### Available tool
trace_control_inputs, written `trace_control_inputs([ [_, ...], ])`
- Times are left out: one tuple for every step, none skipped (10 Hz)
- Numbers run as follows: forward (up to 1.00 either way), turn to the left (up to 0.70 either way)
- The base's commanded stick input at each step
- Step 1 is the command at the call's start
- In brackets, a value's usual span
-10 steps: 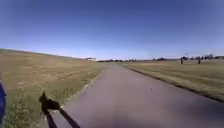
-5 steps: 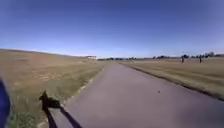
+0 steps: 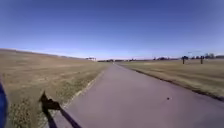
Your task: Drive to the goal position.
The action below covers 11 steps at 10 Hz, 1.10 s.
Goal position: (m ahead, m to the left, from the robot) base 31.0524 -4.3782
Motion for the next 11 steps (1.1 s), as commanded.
trace_control_inputs([
  [0.7, 0.0],
  [0.7, 0.0],
  [0.7, 0.0],
  [0.7, 0.0],
  [0.7, 0.0],
  [0.7, 0.0],
  [0.7, 0.0],
  [0.7, 0.0],
  [0.7, 0.0],
  [0.7, 0.0],
  [0.7, 0.0],
])
